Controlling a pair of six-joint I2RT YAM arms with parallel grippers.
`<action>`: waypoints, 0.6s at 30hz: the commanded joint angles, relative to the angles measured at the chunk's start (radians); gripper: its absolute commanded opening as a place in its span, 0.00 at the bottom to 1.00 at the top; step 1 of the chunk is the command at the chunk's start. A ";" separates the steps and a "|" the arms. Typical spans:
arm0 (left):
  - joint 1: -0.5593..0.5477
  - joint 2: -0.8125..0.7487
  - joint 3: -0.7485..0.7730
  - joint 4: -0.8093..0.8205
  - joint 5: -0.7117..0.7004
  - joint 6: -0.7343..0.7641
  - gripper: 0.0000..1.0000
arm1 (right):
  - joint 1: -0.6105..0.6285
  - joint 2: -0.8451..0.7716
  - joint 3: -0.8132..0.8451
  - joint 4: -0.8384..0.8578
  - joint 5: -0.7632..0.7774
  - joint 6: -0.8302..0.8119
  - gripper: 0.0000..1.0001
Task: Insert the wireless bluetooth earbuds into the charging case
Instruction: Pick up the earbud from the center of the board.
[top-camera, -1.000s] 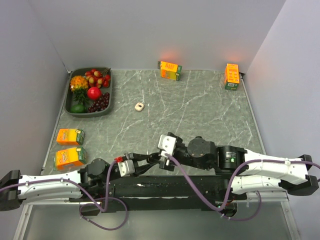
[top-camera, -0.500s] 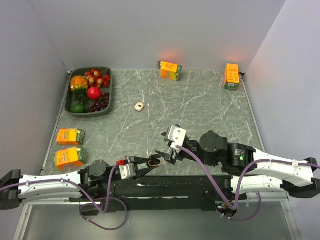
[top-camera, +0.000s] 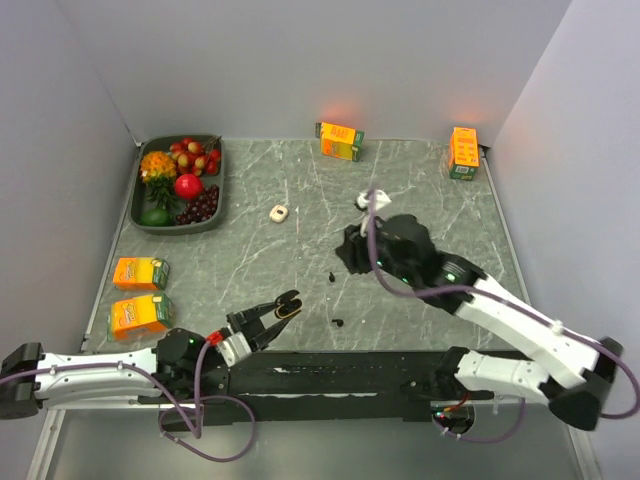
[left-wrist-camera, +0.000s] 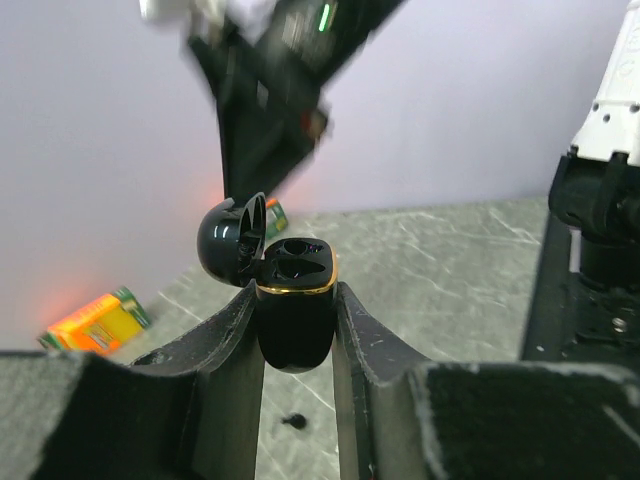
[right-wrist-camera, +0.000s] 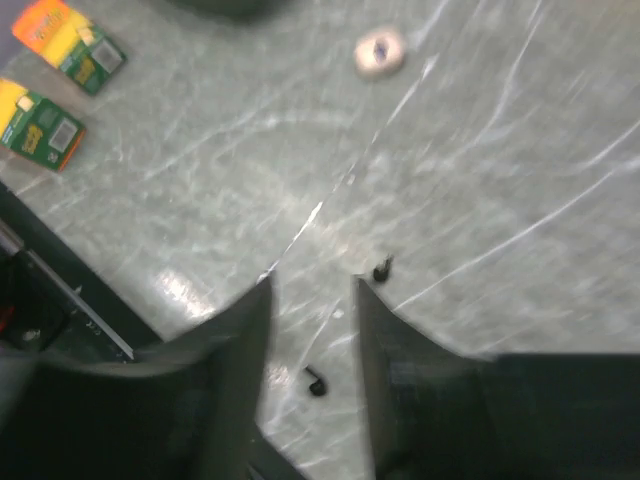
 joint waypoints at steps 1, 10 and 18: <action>-0.040 -0.044 0.009 0.050 -0.052 0.109 0.01 | -0.067 0.157 0.025 -0.008 -0.194 0.148 0.55; -0.080 -0.162 0.020 -0.065 -0.040 0.137 0.01 | -0.117 0.450 0.047 0.036 -0.176 0.185 0.63; -0.086 -0.156 0.034 -0.095 -0.028 0.106 0.01 | -0.141 0.652 0.056 0.102 -0.107 0.230 0.67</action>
